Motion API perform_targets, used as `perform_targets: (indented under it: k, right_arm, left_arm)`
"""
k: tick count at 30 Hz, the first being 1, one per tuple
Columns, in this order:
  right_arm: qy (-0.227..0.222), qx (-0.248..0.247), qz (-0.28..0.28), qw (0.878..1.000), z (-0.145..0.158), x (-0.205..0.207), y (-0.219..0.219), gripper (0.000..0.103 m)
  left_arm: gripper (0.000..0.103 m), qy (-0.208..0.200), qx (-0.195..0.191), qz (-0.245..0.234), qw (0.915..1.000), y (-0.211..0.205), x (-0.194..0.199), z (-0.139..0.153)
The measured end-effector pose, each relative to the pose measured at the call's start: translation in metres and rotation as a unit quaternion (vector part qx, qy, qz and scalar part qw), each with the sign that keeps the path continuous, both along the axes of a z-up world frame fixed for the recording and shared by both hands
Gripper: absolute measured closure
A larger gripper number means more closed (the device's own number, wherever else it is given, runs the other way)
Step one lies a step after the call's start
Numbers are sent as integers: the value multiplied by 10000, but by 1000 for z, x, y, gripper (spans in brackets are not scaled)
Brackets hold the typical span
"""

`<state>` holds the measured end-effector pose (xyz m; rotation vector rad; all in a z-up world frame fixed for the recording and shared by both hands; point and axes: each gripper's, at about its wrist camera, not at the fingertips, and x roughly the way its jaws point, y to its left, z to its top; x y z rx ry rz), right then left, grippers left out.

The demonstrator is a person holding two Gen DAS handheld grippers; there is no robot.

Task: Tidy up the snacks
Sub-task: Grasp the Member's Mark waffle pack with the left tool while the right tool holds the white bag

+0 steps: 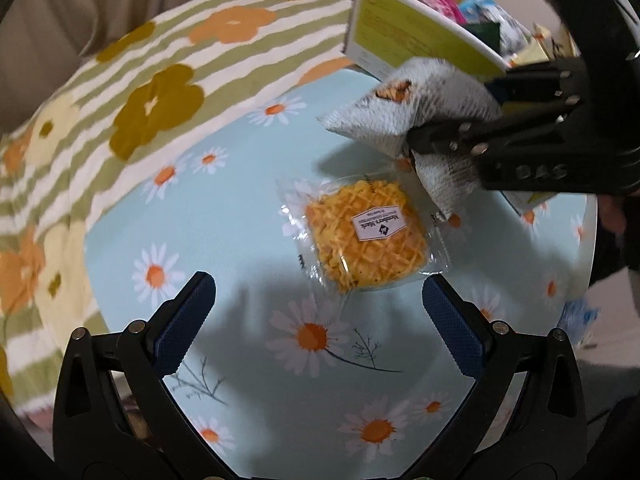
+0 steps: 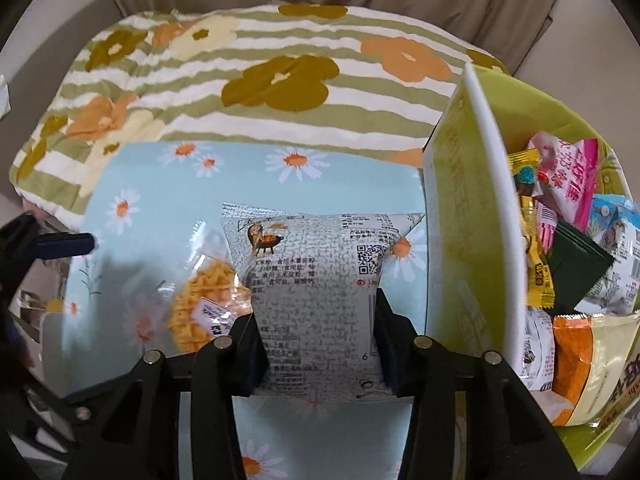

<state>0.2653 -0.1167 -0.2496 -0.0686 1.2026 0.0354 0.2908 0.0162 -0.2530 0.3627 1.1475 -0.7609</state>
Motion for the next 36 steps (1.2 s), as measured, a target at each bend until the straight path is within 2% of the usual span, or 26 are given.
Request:
perform_targets:
  k: [4, 6, 8, 12, 17, 24, 27, 31, 35, 36]
  right_arm:
    - [-148, 282, -84, 9995, 14, -4, -4, 61]
    - [-224, 432, -113, 9987, 25, -6, -8, 61]
    - [-340, 477, -126, 9982, 36, -10, -13, 61]
    - [-492, 574, -178, 9970, 52, -13, -22, 61]
    - [-611, 659, -395, 9952, 61, -15, -38, 61]
    - [-669, 970, -629, 9910, 69, -14, -58, 61]
    - [-699, 984, -616, 9908, 71, -13, -59, 61]
    - [-693, 1009, -587, 9907, 70, -10, -59, 61]
    - [-666, 1039, -574, 9907, 69, -7, -60, 61]
    - [-656, 1043, -568, 9908, 68, -7, -60, 61]
  left_arm:
    - [1, -63, 138, -472, 9988, -15, -1, -3]
    - [1, -204, 373, -991, 9942, -26, -3, -6]
    - [1, -422, 669, -1566, 9845, -38, -7, -8]
    - [1, -769, 1098, -2684, 9539, -63, -12, -13]
    - [1, -949, 1426, -3509, 9206, -91, -10, -29]
    - [1, -530, 1708, -4291, 8854, -113, -14, -56]
    - [0, -341, 1782, -4399, 8795, -117, -10, -65]
    - [1, 32, 1773, -4451, 8778, -122, -1, -75]
    - [1, -35, 1717, -4535, 8746, -122, 0, -76]
    - [4, -40, 1685, -4546, 8746, -121, 0, -75]
